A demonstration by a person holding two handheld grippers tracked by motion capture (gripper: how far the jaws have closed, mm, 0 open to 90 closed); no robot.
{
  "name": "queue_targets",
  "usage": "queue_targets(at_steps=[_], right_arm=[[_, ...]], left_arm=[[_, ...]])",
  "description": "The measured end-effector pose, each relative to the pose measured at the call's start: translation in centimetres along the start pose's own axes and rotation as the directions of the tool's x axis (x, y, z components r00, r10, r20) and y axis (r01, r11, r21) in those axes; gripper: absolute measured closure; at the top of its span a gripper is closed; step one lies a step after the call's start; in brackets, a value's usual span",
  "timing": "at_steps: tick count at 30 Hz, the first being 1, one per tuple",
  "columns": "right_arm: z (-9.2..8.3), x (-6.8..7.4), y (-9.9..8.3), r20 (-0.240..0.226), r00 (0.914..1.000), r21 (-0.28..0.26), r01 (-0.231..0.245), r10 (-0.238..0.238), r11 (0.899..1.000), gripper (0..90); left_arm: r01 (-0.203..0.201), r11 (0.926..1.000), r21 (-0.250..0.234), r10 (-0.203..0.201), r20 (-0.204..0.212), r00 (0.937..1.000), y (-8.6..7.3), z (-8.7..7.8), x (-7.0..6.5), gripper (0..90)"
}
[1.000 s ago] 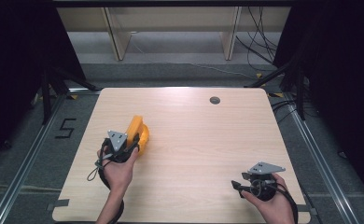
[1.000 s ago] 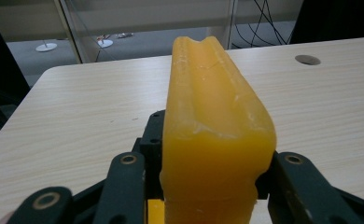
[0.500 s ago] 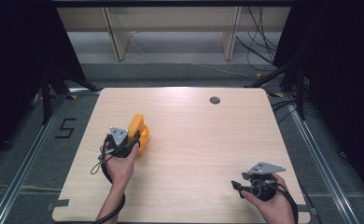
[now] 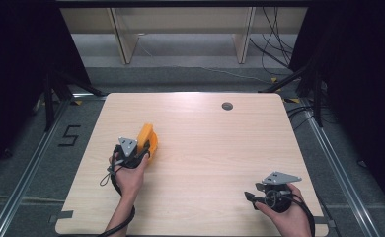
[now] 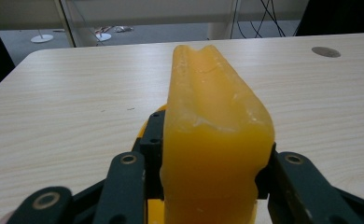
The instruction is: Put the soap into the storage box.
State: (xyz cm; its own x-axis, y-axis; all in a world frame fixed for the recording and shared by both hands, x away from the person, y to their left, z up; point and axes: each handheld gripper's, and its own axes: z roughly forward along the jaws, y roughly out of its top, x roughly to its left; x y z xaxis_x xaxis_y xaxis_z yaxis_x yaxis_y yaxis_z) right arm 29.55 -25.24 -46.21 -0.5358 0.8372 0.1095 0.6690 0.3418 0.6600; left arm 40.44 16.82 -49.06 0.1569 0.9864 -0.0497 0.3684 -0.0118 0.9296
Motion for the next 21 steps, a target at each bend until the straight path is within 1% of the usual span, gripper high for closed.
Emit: queue_targets(at_steps=[1,2,4,9,12,15,16,18,19,20,21], right_arm=[[0.0,-0.1,0.0,-0.003,0.9999,0.004,0.017,-0.017,1.000,46.6],[0.0,-0.1,0.0,-0.004,0.9998,0.004,0.017,-0.017,1.000,46.6],[0.0,-0.1,0.0,-0.002,0.9998,0.004,0.019,-0.019,1.000,46.6],[0.0,0.0,0.0,-0.004,0.9999,0.007,0.015,-0.014,1.000,46.6],[0.2,-0.4,0.0,-0.002,0.9975,-0.012,0.071,-0.071,0.997,46.6],[0.2,-0.4,0.0,-0.005,0.9978,-0.010,0.066,-0.066,0.998,46.5],[0.1,-0.3,0.1,-0.005,0.9988,-0.004,0.048,-0.048,0.999,46.5],[0.0,-0.2,0.0,-0.003,0.9995,0.009,0.033,-0.033,0.999,46.5],[0.0,-0.2,0.0,-0.003,0.9995,0.010,0.033,-0.033,0.999,46.5],[0.1,-0.3,0.0,-0.001,0.9987,0.006,0.050,-0.050,0.999,46.4],[0.2,-0.3,0.0,-0.004,0.9987,0.003,0.051,-0.051,0.999,46.4]], left_arm=[[0.008,1.0000,-0.003,-0.008,-0.004,1.0000,-0.2,0.1,0.0,60.2],[0.007,1.0000,-0.003,-0.007,-0.004,1.0000,-0.2,0.1,0.0,60.2],[0.020,0.9998,-0.006,-0.020,-0.003,0.9998,-0.3,0.1,0.0,60.1],[0.025,0.9997,0.008,-0.025,0.004,0.9997,-0.3,0.2,0.1,60.0],[0.029,0.9995,0.014,-0.029,0.008,0.9996,-0.3,0.2,0.3,59.7],[0.031,0.9992,0.023,-0.031,0.000,0.9995,-0.2,0.2,0.2,59.4],[0.031,0.9992,0.027,-0.031,0.000,0.9995,-0.2,0.1,0.2,58.9],[0.035,0.9984,0.044,-0.035,-0.002,0.9994,0.0,0.0,0.2,56.7],[0.043,0.9979,0.049,-0.043,-0.001,0.9991,0.3,-0.1,0.3,55.1],[0.043,0.9977,0.053,-0.043,0.001,0.9991,0.5,-0.3,0.4,53.4],[0.047,0.9974,0.055,-0.047,-0.002,0.9989,0.7,-0.4,0.5,52.4]])
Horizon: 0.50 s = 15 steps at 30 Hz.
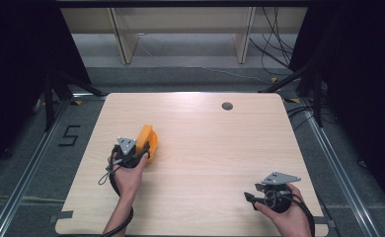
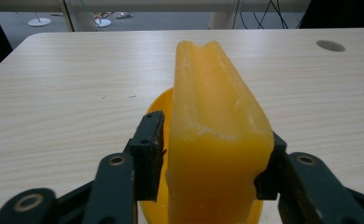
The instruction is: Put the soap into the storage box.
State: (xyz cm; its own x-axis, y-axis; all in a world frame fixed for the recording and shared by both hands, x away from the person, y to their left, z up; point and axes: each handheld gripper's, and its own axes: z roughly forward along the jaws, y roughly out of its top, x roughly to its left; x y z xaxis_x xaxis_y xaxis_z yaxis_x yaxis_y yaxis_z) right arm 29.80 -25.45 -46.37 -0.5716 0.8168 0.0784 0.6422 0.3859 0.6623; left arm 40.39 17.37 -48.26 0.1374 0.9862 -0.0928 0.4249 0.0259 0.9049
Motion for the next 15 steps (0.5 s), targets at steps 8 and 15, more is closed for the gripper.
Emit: queue_targets(at_steps=[8,15], right_arm=[[-0.1,0.2,0.1,-0.003,0.9998,0.009,-0.021,0.021,1.000,46.3],[0.0,0.1,0.0,0.000,1.0000,0.003,-0.003,0.003,1.000,45.9]], left_arm=[[0.002,1.0000,0.003,-0.002,0.005,1.0000,1.4,-1.6,0.3,50.1],[-0.024,0.9990,0.039,0.024,-0.009,0.9997,1.8,-2.1,0.2,54.1]])
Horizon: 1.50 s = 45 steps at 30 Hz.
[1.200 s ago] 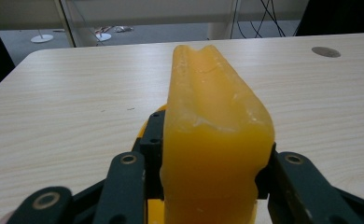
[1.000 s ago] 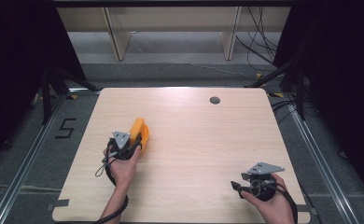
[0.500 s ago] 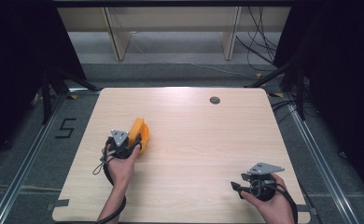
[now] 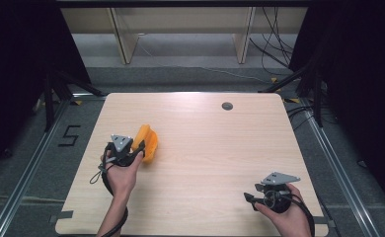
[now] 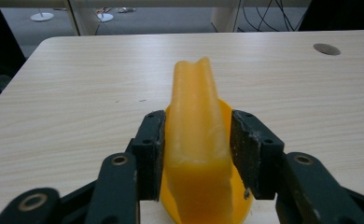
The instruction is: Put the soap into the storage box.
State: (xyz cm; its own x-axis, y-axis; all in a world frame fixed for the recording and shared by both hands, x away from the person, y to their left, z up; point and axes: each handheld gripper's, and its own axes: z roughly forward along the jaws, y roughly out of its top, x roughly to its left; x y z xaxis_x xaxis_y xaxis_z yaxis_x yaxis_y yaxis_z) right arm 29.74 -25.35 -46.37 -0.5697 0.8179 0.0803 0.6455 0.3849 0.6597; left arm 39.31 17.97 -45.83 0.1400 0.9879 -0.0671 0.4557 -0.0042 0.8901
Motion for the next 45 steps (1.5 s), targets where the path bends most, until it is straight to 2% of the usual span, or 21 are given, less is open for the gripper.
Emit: queue_targets(at_steps=[2,3,4,5,6,7,8,11,14,17,19,22,24,25,28,31,33,35,36,43,45], right_arm=[[-0.1,0.1,0.1,-0.004,0.9998,0.008,-0.018,0.018,1.000,45.9],[0.0,0.1,0.1,-0.012,0.9998,0.006,-0.018,0.018,1.000,45.9],[0.1,-0.2,0.0,-0.001,0.9998,-0.011,0.021,-0.021,1.000,45.8],[0.2,-0.2,0.0,-0.007,0.9996,-0.012,0.028,-0.028,1.000,45.8],[0.2,-0.2,0.0,-0.005,0.9994,-0.012,0.033,-0.033,0.999,45.7],[0.1,0.0,0.1,-0.006,0.9999,-0.003,0.009,-0.009,1.000,45.6],[0.1,0.0,0.0,-0.005,1.0000,-0.005,0.006,-0.006,1.000,45.6],[0.2,-0.2,0.0,-0.007,0.9994,-0.013,0.034,-0.034,0.999,45.7],[0.0,0.0,0.0,0.000,1.0000,0.000,0.004,-0.004,1.000,45.6],[0.1,0.0,0.0,-0.001,1.0000,0.000,0.006,-0.006,1.000,45.6],[0.1,0.0,0.0,-0.002,1.0000,-0.003,0.007,-0.007,1.000,45.6],[0.0,0.0,0.0,-0.002,1.0000,0.002,0.003,-0.003,1.000,45.6],[0.2,-0.2,0.0,-0.009,0.9994,-0.012,0.033,-0.033,0.999,45.6],[0.2,-0.2,0.0,-0.008,0.9997,-0.010,0.024,-0.024,1.000,45.6],[-0.1,0.1,0.0,-0.005,0.9999,0.004,-0.011,0.011,1.000,45.6],[0.0,0.1,0.1,-0.008,0.9998,0.011,-0.021,0.021,1.000,45.6],[0.2,-0.2,0.0,-0.009,0.9997,-0.012,0.025,-0.025,1.000,45.5],[0.1,-0.2,0.0,-0.008,0.9996,-0.012,0.025,-0.026,1.000,45.5],[0.0,0.0,0.1,-0.005,1.0000,-0.002,-0.005,0.005,1.000,45.5],[-0.1,0.1,0.1,-0.006,0.9999,0.005,-0.013,0.013,1.000,45.5],[-0.1,0.0,0.0,-0.005,0.9999,0.006,-0.014,0.014,1.000,45.5]], left_arm=[[-0.029,0.9996,-0.001,0.029,-0.016,0.9995,0.0,0.0,0.0,58.8],[-0.026,0.9996,0.005,0.026,-0.018,0.9995,-0.1,0.1,0.0,59.4],[-0.027,0.9996,0.007,0.027,-0.018,0.9995,0.0,0.0,0.1,59.4],[-0.026,0.9997,0.006,0.026,-0.020,0.9995,0.0,0.1,0.0,59.4],[-0.027,0.9996,0.007,0.027,-0.019,0.9995,0.0,0.1,0.1,59.4],[-0.030,0.9995,0.006,0.030,-0.020,0.9993,0.0,0.1,0.1,59.4],[-0.028,0.9996,0.007,0.028,-0.023,0.9993,-0.1,0.1,0.1,59.2],[-0.018,0.9998,0.013,0.018,-0.021,0.9996,-0.1,0.2,0.2,58.6],[-0.001,0.9999,0.016,0.001,-0.007,1.0000,-0.1,0.3,0.3,54.1],[-0.005,0.9997,0.023,0.005,-0.011,0.9999,-0.1,0.4,0.5,47.6],[0.013,0.9997,0.019,-0.013,-0.012,0.9998,0.0,0.4,0.7,44.1],[0.012,0.9999,0.012,-0.012,-0.001,0.9999,0.2,0.4,0.8,43.6],[0.008,0.9999,0.012,-0.008,-0.003,1.0000,0.3,0.4,0.8,43.3],[0.010,0.9999,0.008,-0.010,-0.002,0.9999,0.3,0.3,0.9,43.2],[0.016,0.9998,-0.014,-0.016,-0.018,0.9997,0.7,-0.3,1.0,41.6],[0.003,0.9996,-0.028,-0.004,-0.027,0.9996,1.4,-1.1,1.0,39.4],[0.005,0.9993,-0.036,-0.006,-0.019,0.9998,1.8,-1.6,0.9,38.8],[-0.002,0.9992,-0.041,0.001,-0.017,0.9999,2.0,-2.3,0.8,38.0],[-0.006,0.9992,-0.040,0.006,-0.015,0.9999,2.1,-2.5,0.7,37.4],[-0.007,0.9975,-0.070,0.007,-0.005,1.0000,1.2,-4.4,0.7,36.4],[-0.010,0.9961,-0.087,0.011,0.014,0.9998,0.6,-5.2,0.5,36.4]])
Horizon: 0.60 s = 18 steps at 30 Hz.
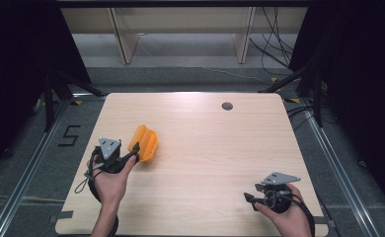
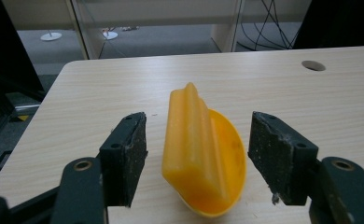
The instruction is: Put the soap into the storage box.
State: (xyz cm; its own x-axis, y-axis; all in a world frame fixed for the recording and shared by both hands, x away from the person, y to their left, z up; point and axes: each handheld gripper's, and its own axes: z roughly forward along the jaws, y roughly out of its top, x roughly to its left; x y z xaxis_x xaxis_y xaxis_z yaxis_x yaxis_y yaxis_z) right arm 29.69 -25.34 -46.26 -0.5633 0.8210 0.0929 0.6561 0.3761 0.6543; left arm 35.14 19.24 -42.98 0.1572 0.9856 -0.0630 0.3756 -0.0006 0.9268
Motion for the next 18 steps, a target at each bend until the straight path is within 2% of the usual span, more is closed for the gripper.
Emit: queue_targets(at_steps=[2,3,8,12,15,17,18], right_arm=[[0.0,0.0,0.0,0.001,1.0000,-0.001,0.000,0.000,1.000,45.5],[0.0,-0.1,0.0,0.004,0.9998,-0.008,0.020,-0.020,1.000,45.5],[-0.1,0.0,0.0,0.000,1.0000,-0.006,-0.001,0.001,1.000,45.5],[-0.1,0.0,0.0,0.003,1.0000,-0.009,-0.001,0.001,1.000,45.5],[-0.1,0.0,0.0,0.002,1.0000,-0.010,0.000,0.000,1.000,45.5],[-0.2,0.0,0.0,0.005,1.0000,-0.016,-0.004,0.004,1.000,45.5],[-0.1,-0.2,-0.1,0.009,0.9999,-0.024,0.014,-0.014,1.000,45.5]], left_arm=[[0.008,0.9999,-0.011,-0.008,0.023,0.9997,-0.6,-0.8,-0.1,35.8],[0.015,0.9998,-0.014,-0.014,0.023,0.9996,-0.9,-1.0,-0.1,35.7],[0.077,0.9967,-0.026,-0.077,-0.001,0.9970,-3.5,-2.9,0.2,35.0],[0.119,0.9929,0.002,-0.119,0.007,0.9928,-5.8,-3.5,0.7,34.6],[0.125,0.9918,0.024,-0.126,0.027,0.9916,-6.9,-3.6,0.9,34.6],[0.126,0.9914,0.037,-0.127,0.026,0.9916,-7.2,-3.5,1.0,34.7],[0.127,0.9910,0.041,-0.128,0.030,0.9913,-7.2,-3.5,1.1,34.7]])
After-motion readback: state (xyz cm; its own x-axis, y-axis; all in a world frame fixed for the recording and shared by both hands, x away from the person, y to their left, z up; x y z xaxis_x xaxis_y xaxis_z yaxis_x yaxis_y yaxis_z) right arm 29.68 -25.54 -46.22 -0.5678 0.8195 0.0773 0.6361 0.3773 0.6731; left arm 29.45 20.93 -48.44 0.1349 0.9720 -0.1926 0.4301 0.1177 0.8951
